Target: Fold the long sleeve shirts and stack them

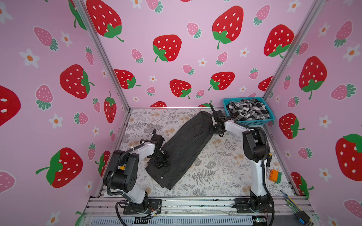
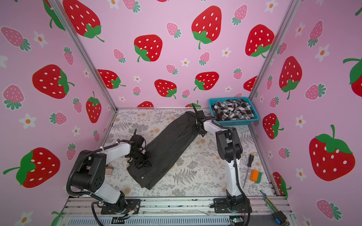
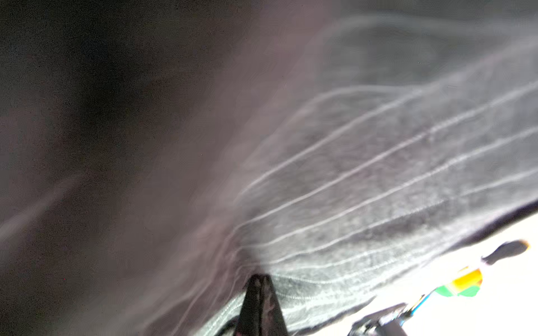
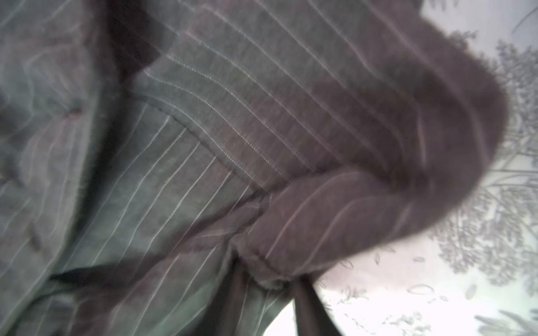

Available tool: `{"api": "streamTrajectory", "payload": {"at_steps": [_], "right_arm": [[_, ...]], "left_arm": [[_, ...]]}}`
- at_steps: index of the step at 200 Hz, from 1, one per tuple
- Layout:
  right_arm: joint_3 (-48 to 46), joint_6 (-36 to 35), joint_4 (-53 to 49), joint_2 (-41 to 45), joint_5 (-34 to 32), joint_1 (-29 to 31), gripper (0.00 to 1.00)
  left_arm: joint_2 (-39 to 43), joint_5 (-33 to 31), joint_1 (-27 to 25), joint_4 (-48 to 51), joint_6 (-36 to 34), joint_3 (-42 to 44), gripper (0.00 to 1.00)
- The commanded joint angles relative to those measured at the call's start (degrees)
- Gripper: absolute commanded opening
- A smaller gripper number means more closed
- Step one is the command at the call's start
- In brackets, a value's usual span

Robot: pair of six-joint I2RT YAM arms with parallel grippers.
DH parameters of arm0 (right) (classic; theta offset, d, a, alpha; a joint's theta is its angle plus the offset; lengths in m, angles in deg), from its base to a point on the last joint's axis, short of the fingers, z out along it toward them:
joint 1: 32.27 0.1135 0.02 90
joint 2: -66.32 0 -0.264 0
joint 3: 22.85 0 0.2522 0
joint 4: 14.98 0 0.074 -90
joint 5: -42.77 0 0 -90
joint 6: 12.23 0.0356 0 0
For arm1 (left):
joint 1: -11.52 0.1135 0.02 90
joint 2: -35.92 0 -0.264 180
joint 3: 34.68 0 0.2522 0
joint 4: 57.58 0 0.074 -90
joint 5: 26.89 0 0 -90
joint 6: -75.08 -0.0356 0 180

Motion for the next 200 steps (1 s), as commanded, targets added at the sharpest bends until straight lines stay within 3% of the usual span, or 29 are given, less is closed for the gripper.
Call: {"api": "streamTrajectory", "payload": {"at_steps": [1, 17, 41, 59, 99, 131, 174, 200], "right_arm": [[4.94, -5.18, -5.03, 1.92, 2.23, 0.1, 0.5], [3.85, -4.89, -6.2, 6.64, 0.81, 0.72, 0.59], [-3.39, -1.75, -6.1, 15.77, -1.72, 4.34, 0.65], [-10.94, 2.25, -4.09, 21.35, -1.84, 9.56, 0.65], [-22.27, 14.16, 3.4, 25.77, 1.6, 18.02, 0.65], [-24.75, 17.47, 6.48, 22.63, 3.38, 20.23, 0.62], [-22.58, 19.66, 4.11, 14.32, 3.56, 18.92, 0.36], [-18.2, 18.02, 0.95, 8.73, 0.74, 15.38, 0.3]], "left_arm": [[1.89, 2.47, -3.16, 0.39, 4.04, 0.89, 0.0], [5.28, 1.69, -3.25, 3.99, 3.7, -2.58, 0.0], [8.66, -3.76, -2.57, 11.63, -0.07, -11.84, 0.28], [7.32, -8.24, -0.99, 15.41, -3.76, -16.65, 0.32], [1.3, -6.85, 3.8, 14.56, -7.83, -14.52, 0.13], [0.83, -6.75, 4.44, 12.46, -8.27, -9.72, 0.03], [0.84, -3.49, 4.28, 9.03, -6.54, -4.48, 0.0], [0.37, -1.33, 1.06, 6.03, -3.86, -3.14, 0.0]]}}
